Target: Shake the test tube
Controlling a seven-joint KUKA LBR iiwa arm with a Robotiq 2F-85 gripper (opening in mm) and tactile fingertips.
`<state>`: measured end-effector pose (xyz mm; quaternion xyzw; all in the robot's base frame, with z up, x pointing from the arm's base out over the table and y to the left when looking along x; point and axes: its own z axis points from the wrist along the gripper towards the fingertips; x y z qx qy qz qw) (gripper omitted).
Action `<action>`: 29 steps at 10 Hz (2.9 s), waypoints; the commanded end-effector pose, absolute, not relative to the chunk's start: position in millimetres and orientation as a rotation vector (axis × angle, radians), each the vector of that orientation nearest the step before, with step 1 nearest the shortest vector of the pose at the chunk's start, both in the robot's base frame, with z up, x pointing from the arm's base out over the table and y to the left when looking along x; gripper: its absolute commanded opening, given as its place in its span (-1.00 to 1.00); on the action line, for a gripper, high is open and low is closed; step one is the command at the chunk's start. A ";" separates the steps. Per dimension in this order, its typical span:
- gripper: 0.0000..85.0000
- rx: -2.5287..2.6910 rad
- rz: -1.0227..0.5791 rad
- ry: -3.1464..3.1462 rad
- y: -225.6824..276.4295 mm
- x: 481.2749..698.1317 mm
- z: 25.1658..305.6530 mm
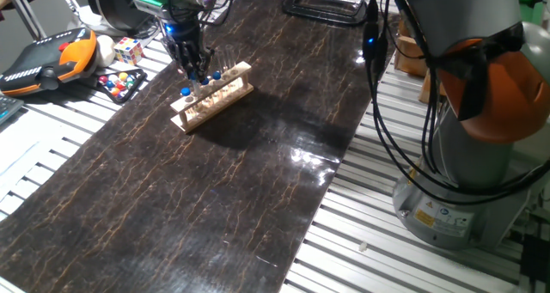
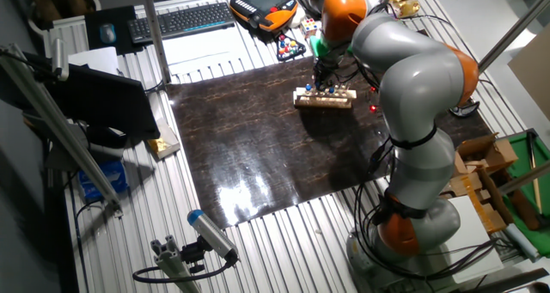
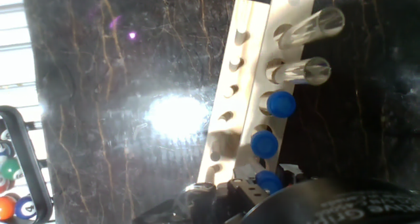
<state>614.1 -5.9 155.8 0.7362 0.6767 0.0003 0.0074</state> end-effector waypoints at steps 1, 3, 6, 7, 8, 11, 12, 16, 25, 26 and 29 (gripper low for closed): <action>-0.98 2.300 0.000 2.118 -6.1 613.6 157.8; -0.98 2.294 0.003 2.129 -5.7 612.1 161.1; -0.98 2.282 0.006 2.135 -3.9 608.0 170.1; -0.98 2.278 0.003 2.137 -3.0 607.5 173.0; -0.98 2.274 0.003 2.140 -2.5 608.1 175.0; -0.98 2.272 0.001 2.154 -2.0 607.8 181.1; -0.98 2.272 0.003 2.158 -2.0 606.5 183.8; -0.98 2.249 0.025 2.175 -3.4 606.2 184.9; -0.98 2.143 0.022 2.273 -3.4 606.2 184.9; -0.98 2.114 -0.002 2.295 -3.4 606.2 184.9; -0.98 2.074 -0.039 2.357 -3.4 606.2 184.9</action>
